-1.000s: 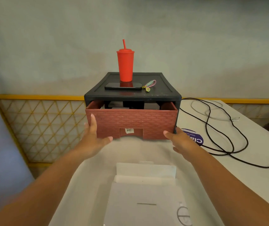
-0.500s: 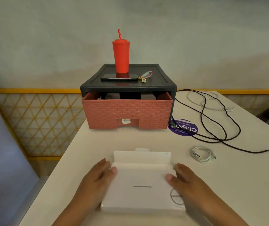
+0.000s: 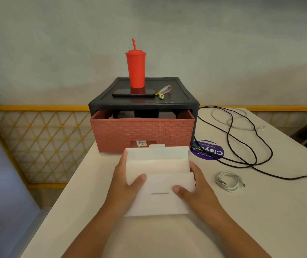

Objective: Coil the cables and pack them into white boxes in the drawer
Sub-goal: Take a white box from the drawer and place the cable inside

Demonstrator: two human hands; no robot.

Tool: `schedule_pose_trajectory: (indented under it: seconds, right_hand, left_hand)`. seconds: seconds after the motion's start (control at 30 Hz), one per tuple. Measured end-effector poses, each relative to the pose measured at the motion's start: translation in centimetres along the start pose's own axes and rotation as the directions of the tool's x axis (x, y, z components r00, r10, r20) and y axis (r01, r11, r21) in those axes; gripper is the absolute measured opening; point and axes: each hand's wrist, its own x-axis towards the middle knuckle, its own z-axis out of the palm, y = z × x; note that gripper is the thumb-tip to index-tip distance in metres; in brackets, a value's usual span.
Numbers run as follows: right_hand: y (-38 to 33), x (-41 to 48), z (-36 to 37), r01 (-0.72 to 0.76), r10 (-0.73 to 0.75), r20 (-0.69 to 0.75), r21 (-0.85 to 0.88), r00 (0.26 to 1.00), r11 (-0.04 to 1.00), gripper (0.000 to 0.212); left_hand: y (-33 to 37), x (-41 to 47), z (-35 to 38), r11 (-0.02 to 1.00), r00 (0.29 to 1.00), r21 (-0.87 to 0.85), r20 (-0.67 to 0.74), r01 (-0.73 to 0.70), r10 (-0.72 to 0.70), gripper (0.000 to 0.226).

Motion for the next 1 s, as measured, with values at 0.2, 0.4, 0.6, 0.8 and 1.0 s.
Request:
schedule_pose_trajectory:
  seconds: [0.2, 0.4, 0.6, 0.8, 1.0]
  right_hand:
    - [0.3, 4.3, -0.8, 0.080, -0.080, -0.060, -0.005, 0.995, 0.997, 0.098]
    - [0.8, 7.6, -0.8, 0.089, -0.088, -0.112, 0.004, 0.990, 0.996, 0.100]
    - [1.2, 8.7, -0.8, 0.112, -0.122, -0.169, -0.069, 0.978, 0.991, 0.089]
    - [0.5, 7.5, -6.1, -0.060, -0.089, -0.438, -0.314, 0.895, 0.947, 0.028]
    - [2.3, 6.5, -11.9, -0.404, 0.274, -0.301, -0.588, 0.913, 0.701, 0.015]
  left_hand:
    - [0.3, 3.7, 1.6, 0.993, 0.994, 0.040, -0.006, -0.110, 0.111, 0.094]
    - [-0.8, 4.9, 2.9, 0.998, 0.998, -0.019, -0.004, -0.059, 0.059, 0.106]
    - [-1.6, 6.6, 3.4, 0.997, 0.997, 0.000, 0.001, -0.077, 0.077, 0.101]
    - [-2.0, 7.1, 3.2, 0.999, 0.999, 0.011, 0.012, -0.030, 0.030, 0.100]
    - [-2.4, 7.2, 2.8, 0.999, 0.999, 0.021, 0.009, -0.031, 0.031, 0.099]
